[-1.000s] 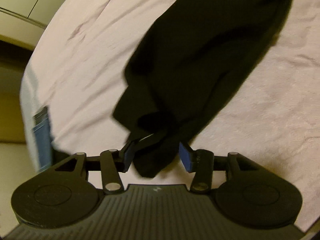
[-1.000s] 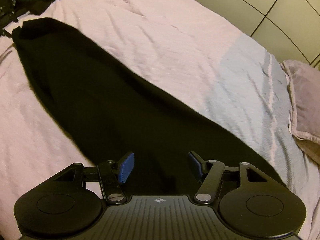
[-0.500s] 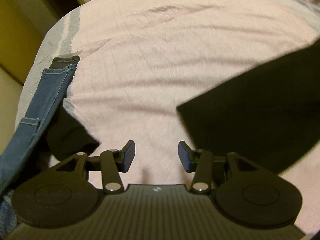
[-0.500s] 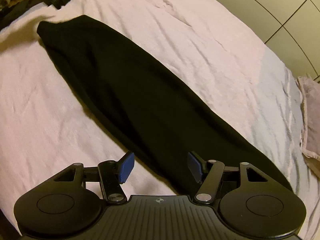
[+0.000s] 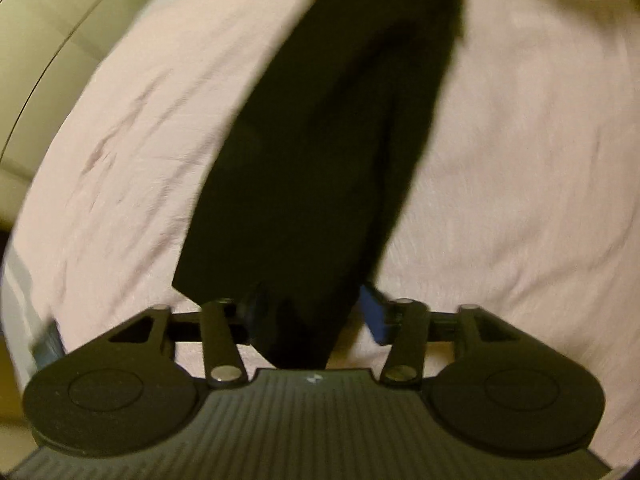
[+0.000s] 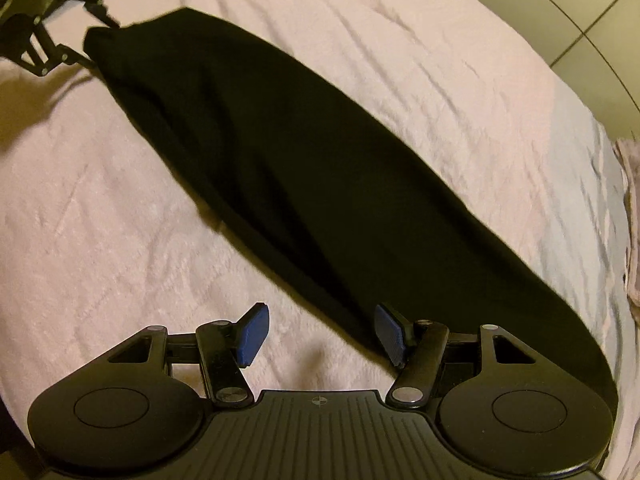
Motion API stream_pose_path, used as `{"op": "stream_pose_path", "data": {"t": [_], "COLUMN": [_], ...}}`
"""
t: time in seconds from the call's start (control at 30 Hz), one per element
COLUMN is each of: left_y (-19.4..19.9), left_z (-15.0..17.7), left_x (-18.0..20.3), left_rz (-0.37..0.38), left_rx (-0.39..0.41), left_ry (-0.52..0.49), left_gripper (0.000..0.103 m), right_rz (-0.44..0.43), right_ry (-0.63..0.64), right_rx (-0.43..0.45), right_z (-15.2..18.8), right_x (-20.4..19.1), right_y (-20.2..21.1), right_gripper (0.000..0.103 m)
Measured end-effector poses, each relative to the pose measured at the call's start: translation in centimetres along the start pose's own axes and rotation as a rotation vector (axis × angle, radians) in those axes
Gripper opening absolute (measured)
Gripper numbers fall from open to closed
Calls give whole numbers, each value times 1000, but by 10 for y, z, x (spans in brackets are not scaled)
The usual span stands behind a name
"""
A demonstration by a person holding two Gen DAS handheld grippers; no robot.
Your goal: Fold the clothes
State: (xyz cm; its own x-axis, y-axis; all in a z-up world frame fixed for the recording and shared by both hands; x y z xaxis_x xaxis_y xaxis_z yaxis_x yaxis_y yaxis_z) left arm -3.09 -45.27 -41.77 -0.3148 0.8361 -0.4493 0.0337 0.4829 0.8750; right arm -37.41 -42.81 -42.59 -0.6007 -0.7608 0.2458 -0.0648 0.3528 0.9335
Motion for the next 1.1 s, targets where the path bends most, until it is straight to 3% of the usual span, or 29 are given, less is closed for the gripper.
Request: {"op": "stream_pose_path", "data": {"t": [0.2, 0.27, 0.5, 0.7, 0.87, 1.0, 1.1], "left_y": [15, 20, 4, -4, 8, 29, 44], "left_z": [9, 15, 26, 27, 13, -15, -55], "left_x": [-21, -27, -7, -2, -3, 3, 17], "left_rz": [-32, -12, 47, 52, 64, 54, 54], "left_rx": [46, 67, 31, -11, -29, -9, 23], "left_ry": [24, 58, -3, 17, -13, -23, -25], "left_gripper": [10, 10, 9, 11, 31, 31, 31], "right_rz": [11, 13, 11, 80, 158, 169, 117], "right_ry": [-34, -52, -148, -456, -696, -871, -1037], "right_rx": [-18, -25, -44, -10, 25, 62, 106], "right_z": [13, 17, 30, 59, 102, 140, 169], "right_x": [7, 8, 12, 58, 105, 144, 171], "right_y": [0, -2, -12, -8, 4, 8, 1], "right_gripper": [62, 62, 62, 64, 69, 69, 69]}}
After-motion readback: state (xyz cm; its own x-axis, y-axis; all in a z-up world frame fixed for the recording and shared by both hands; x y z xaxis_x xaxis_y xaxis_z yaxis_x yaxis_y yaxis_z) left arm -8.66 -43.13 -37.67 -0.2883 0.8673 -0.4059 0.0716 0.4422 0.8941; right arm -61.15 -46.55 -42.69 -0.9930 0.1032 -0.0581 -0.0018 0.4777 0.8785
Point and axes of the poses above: each gripper's, at about its wrist camera, not at the fingertips, and y roughly against the way its jaws point, x to its right, z to its underside, the point moved 9 cm from there along -y, roughly the way its jaws point, and after that the axes turned 3 degrees about -x, right-handed, at the moved point
